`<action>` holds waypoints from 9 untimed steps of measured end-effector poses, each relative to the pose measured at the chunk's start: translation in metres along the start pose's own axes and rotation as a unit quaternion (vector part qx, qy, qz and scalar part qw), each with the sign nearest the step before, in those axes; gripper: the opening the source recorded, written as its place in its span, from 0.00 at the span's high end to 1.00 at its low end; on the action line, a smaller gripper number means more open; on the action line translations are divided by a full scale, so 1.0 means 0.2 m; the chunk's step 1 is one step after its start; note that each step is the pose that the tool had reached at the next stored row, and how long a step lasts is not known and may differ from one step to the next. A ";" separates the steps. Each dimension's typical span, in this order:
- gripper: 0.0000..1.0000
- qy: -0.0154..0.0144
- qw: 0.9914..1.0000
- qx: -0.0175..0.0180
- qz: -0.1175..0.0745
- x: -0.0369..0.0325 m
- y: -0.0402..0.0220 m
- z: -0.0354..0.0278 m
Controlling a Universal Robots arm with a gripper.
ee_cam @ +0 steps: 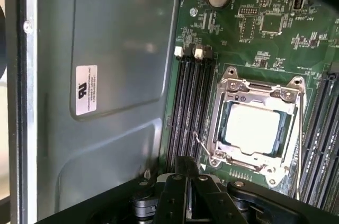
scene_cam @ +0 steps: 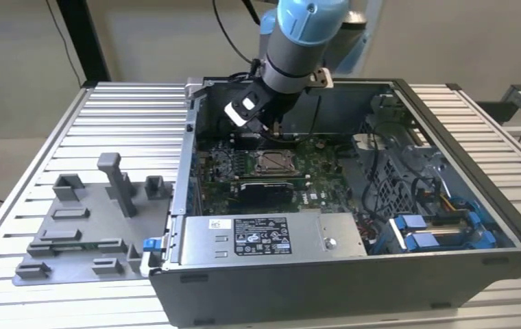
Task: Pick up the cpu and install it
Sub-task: 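Install the first cpu locking lever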
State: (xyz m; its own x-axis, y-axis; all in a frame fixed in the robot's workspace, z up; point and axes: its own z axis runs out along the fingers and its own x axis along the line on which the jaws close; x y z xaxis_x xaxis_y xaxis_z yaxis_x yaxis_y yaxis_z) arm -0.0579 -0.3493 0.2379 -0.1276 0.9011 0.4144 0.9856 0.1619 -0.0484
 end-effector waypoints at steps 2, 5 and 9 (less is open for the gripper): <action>1.00 -0.001 1.000 -0.004 -0.001 -0.004 -0.018 0.015; 1.00 -0.002 1.000 -0.010 -0.003 -0.009 -0.049 0.040; 1.00 -0.003 1.000 -0.015 -0.001 -0.019 -0.071 0.064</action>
State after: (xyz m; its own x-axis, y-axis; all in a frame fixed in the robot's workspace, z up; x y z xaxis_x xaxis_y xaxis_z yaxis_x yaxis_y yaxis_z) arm -0.0728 -0.3497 0.2254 -0.1310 0.9026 0.4100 0.9882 0.1521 -0.0191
